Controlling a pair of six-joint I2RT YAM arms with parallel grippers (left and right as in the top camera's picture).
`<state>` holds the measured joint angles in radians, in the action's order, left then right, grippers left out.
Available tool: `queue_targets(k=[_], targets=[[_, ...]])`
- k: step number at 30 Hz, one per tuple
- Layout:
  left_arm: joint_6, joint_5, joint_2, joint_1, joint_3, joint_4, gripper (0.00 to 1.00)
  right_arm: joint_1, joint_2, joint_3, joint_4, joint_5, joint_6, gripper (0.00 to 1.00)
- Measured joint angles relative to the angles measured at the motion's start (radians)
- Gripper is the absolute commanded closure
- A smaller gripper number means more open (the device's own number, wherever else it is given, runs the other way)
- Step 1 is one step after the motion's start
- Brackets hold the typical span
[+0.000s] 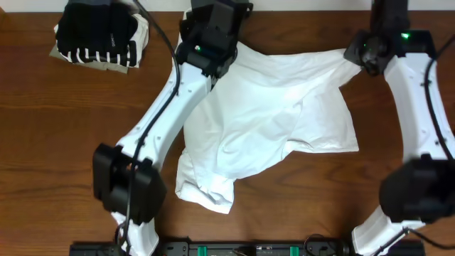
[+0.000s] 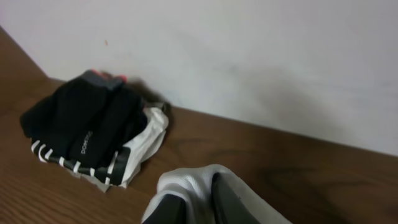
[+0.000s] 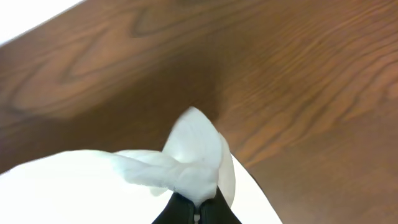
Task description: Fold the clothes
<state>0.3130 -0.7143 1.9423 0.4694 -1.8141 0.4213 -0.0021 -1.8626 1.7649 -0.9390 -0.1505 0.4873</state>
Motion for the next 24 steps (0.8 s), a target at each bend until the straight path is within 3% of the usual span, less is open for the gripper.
queue_targets(k=[5,7,8,9,10,12,14,24], targets=[[0.002,-0.001,0.064,-0.044,0.000,-0.014,0.70,0.000,-0.082,0.000,0.057,-0.006,0.004,0.98],[-0.001,0.000,0.085,-0.060,0.000,-0.023,0.58,0.000,-0.111,0.000,0.082,-0.008,0.006,0.96],[-0.002,0.002,0.098,-0.068,0.000,-0.024,0.47,0.000,-0.125,0.000,0.092,-0.009,0.007,0.75],[-0.002,0.004,0.107,-0.075,0.000,-0.024,0.33,0.000,-0.137,0.000,0.099,-0.011,0.013,0.32],[-0.005,0.010,0.116,-0.081,0.000,-0.019,0.26,0.000,-0.145,0.000,0.101,-0.013,0.011,0.01],[-0.003,0.024,0.128,-0.090,0.000,-0.002,0.10,0.000,-0.157,0.000,0.098,-0.016,0.011,0.01],[-0.013,0.039,0.132,-0.097,0.000,0.019,0.01,0.000,-0.158,0.000,0.091,-0.019,0.010,0.01],[-0.039,0.098,0.022,-0.050,0.000,0.197,0.02,-0.008,-0.024,-0.001,-0.042,-0.024,0.002,0.01]])
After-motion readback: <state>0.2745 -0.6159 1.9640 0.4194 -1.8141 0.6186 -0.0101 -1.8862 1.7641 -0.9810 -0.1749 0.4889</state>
